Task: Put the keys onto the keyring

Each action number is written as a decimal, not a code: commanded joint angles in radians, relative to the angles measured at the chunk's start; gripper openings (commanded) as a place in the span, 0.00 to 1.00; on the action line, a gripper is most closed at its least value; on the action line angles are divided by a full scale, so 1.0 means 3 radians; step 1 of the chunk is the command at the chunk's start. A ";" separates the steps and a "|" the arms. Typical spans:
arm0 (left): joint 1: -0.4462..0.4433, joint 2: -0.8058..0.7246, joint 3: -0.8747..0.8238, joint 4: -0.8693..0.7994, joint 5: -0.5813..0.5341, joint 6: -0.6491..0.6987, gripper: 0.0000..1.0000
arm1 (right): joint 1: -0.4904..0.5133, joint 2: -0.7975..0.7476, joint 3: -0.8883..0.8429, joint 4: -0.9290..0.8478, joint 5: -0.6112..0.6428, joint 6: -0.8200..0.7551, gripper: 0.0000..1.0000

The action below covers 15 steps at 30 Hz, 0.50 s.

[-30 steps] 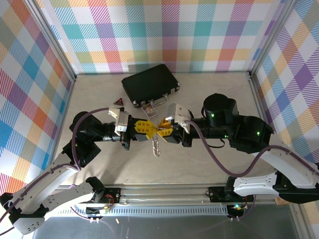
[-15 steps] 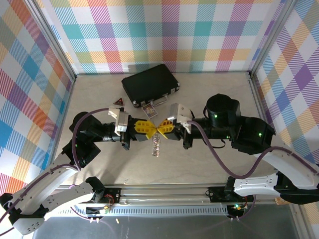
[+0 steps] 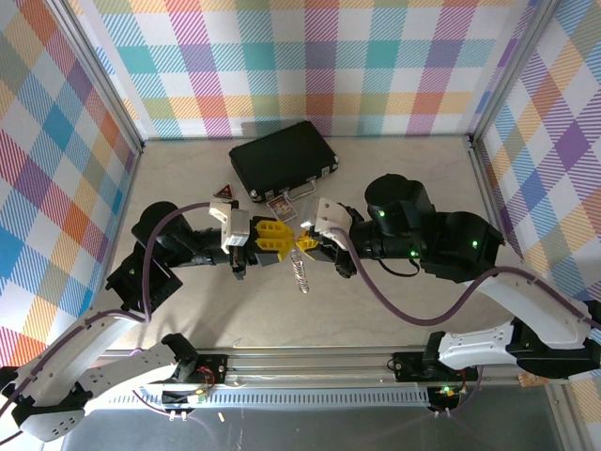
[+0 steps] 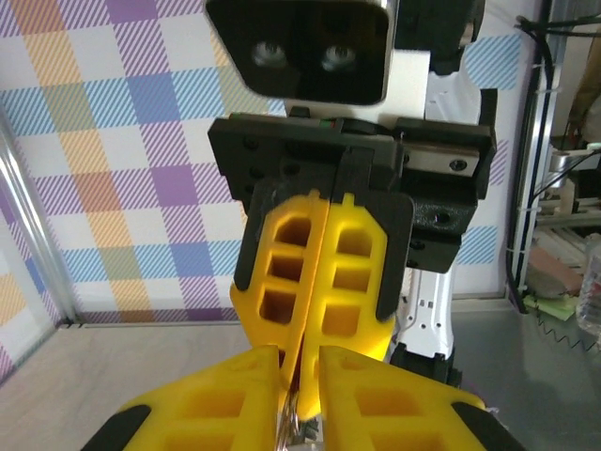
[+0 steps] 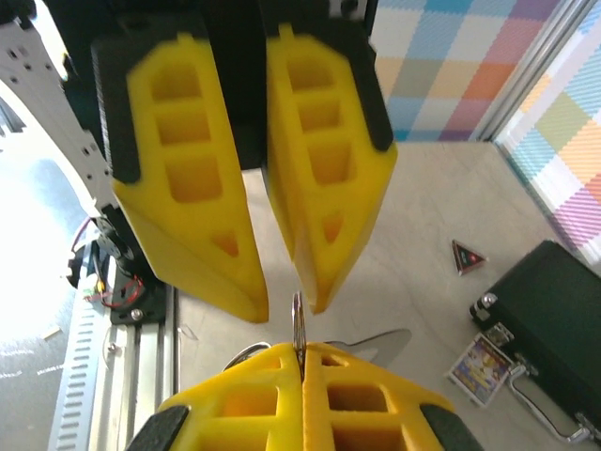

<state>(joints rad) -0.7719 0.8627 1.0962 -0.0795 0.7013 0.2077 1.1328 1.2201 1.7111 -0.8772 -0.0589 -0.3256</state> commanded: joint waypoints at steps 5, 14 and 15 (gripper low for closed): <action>-0.0029 0.0104 0.0107 -0.0310 -0.0042 0.0313 0.23 | 0.0015 0.0000 0.0136 -0.0100 0.0174 -0.0088 0.00; -0.0027 0.0141 0.0155 -0.0627 -0.0207 0.0480 0.24 | 0.0014 0.0066 0.0141 -0.0231 0.0385 -0.0183 0.00; -0.0028 0.0136 0.0151 -0.0630 -0.0239 0.0511 0.24 | 0.0013 0.0060 0.0136 -0.0236 0.0392 -0.0190 0.00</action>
<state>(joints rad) -0.7719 0.9043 1.1175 -0.2356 0.6563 0.3172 1.1328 1.2362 1.7142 -0.9470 0.0349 -0.3607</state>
